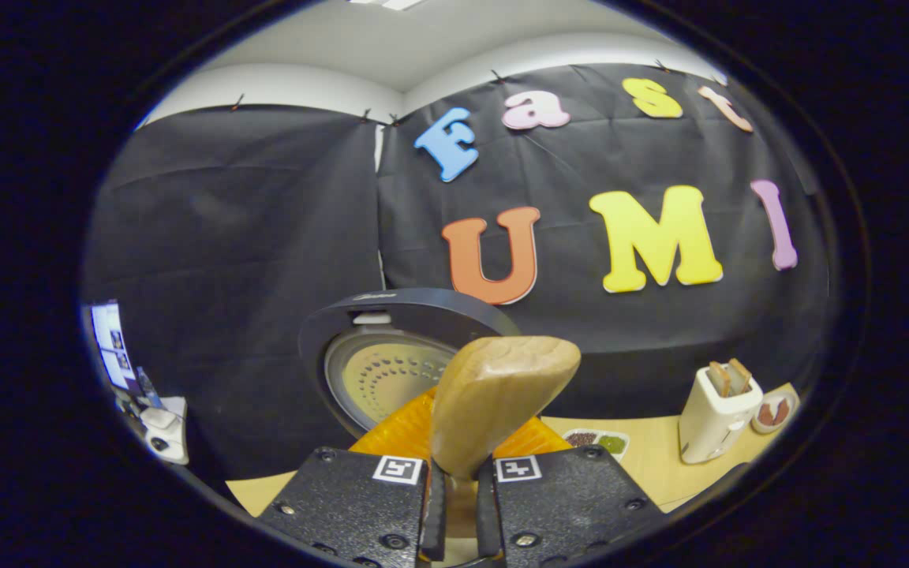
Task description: Close the left gripper, press the button to open the rice cooker; take a wooden spoon from the chopstick holder with the right hand, scoop a spoonful of rice and pour it into the rice cooker, then put the wooden spoon back into the chopstick holder.
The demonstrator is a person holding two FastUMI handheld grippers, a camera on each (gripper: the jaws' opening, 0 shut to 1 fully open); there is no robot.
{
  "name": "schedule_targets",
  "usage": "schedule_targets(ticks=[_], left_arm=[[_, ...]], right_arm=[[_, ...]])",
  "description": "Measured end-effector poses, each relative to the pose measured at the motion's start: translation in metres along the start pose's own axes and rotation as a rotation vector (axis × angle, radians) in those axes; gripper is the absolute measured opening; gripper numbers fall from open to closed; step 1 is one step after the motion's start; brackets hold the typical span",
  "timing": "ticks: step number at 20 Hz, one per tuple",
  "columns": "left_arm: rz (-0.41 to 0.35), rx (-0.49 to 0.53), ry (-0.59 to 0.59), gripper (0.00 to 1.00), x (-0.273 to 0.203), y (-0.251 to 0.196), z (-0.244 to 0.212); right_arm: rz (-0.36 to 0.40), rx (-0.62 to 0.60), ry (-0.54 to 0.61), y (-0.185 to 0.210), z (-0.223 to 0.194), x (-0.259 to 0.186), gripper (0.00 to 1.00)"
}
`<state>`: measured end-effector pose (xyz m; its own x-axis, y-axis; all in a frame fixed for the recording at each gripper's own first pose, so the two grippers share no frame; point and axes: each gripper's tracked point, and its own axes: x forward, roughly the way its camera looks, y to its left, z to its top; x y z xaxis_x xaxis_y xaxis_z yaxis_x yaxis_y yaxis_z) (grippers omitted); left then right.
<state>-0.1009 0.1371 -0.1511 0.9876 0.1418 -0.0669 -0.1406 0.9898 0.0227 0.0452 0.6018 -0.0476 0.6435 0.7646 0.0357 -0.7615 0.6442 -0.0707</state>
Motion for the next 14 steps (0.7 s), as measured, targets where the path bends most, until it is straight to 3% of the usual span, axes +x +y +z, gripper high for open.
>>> schedule_targets(ticks=[5, 11, 14], left_arm=[[0.012, -0.009, 0.046, 0.96, 0.003, -0.001, -0.011], [0.015, -0.035, 0.09, 0.96, 0.007, -0.003, -0.018], [0.008, -0.057, 0.099, 0.96, 0.01, -0.004, -0.02]], right_arm=[[0.024, -0.182, -0.021, 0.025, 0.001, -0.004, 0.2], [-0.004, -0.218, -0.038, 0.021, 0.008, -0.009, 0.2], [-0.044, -0.192, -0.044, -0.003, 0.017, -0.025, 0.2]])
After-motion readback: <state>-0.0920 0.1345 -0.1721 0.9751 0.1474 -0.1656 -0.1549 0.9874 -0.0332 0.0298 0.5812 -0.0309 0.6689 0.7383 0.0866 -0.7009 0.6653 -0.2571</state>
